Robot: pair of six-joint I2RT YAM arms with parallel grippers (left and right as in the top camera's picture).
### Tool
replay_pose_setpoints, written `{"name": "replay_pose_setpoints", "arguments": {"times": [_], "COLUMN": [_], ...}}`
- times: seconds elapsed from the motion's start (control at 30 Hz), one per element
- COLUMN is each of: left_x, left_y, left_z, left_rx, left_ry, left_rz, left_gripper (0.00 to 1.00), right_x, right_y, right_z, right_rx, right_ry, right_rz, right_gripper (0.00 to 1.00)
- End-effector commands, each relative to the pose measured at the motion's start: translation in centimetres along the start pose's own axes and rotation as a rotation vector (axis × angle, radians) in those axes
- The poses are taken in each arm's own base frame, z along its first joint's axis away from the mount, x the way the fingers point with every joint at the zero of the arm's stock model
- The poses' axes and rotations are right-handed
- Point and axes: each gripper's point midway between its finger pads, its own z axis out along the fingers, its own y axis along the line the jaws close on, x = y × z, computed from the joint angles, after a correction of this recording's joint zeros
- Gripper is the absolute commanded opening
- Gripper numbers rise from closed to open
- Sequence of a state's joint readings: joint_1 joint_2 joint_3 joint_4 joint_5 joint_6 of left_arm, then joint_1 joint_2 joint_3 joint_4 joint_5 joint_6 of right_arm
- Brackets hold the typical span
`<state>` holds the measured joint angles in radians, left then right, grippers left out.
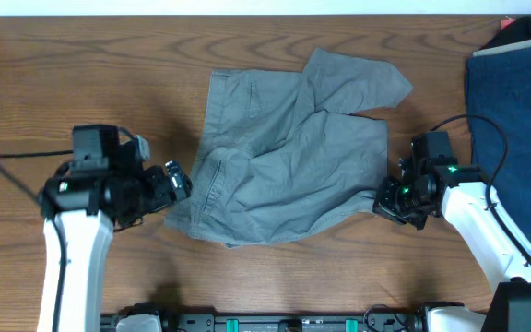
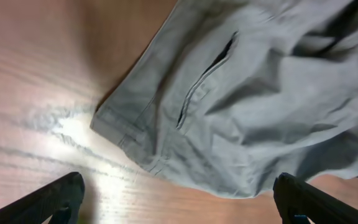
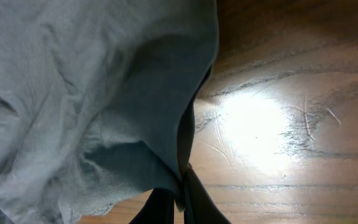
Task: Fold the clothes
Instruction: 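Reach the left gripper to the garment's lower left corner and grasp it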
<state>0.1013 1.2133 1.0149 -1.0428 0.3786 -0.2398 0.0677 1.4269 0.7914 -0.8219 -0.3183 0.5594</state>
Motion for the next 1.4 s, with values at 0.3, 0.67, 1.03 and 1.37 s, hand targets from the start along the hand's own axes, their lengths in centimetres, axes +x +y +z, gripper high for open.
{"name": "replay_pose_setpoints", "arguments": {"times": [0.3, 0.67, 1.03, 1.37], "left_x": [2.5, 4.9, 6.7, 5.8], "left_y": [6.8, 7.1, 6.9, 6.9], "left_z": [2.9, 7.6, 11.0, 12.6], "left_rx": [-0.390, -0.330, -0.276, -0.245], "left_ry": [0.140, 0.220, 0.296, 0.286], "left_rz": [-0.535, -0.635, -0.778, -0.774], "left_gripper": [0.66, 0.99, 0.99, 0.70], "right_x": [-0.4, -0.6, -0.5, -0.3], "right_y": [0.6, 0.7, 0.6, 0.5], "right_z": [-0.5, -0.5, -0.5, -0.5], "right_rx": [-0.012, -0.017, -0.013, -0.009], "right_ry": [-0.023, -0.032, -0.027, -0.021], "right_rz": [-0.014, -0.017, -0.030, -0.040], "right_gripper": [0.06, 0.06, 0.07, 0.06]}}
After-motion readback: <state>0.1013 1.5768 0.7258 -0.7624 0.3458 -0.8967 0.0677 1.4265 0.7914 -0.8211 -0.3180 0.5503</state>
